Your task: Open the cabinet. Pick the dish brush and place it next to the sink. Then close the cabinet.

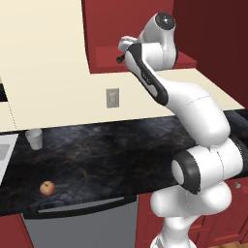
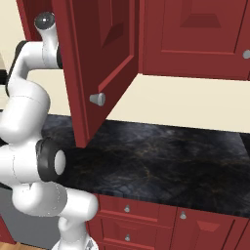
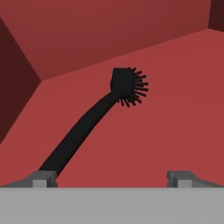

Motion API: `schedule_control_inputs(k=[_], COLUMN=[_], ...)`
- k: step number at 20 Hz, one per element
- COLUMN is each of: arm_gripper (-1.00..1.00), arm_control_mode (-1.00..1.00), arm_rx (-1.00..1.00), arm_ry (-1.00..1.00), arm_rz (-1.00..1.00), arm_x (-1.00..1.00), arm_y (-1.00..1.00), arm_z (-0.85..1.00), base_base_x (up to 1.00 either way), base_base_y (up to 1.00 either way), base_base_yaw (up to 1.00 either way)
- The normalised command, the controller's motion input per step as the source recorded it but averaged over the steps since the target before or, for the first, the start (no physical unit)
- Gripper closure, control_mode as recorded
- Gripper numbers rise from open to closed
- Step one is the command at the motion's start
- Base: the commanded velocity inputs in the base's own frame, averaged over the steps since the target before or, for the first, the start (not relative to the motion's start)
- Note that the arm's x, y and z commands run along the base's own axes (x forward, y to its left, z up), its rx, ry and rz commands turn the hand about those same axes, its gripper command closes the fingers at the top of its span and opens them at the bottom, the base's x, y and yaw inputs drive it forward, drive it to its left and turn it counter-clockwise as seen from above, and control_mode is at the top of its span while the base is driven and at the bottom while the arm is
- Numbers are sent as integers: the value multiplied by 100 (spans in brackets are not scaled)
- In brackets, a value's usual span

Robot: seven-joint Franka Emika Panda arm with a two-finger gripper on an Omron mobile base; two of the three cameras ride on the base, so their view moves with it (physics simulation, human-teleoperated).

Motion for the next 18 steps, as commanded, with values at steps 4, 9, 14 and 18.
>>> schedule_control_inputs(k=[4, 9, 14, 18], arm_gripper=[-100, -100, -100, -100], arm_control_mode=[-100, -100, -100, -100], arm_rx=[-4, -2, 0, 0], arm_ry=[4, 3, 0, 0], arm_rz=[-5, -5, -1, 0], arm_x=[27, 26, 16, 8], arm_y=[13, 23, 19, 4], arm_z=[0, 0, 0, 0], base_base_x=[0, 0, 0, 0], base_base_y=[0, 0, 0, 0], base_base_yaw=[0, 0, 0, 0])
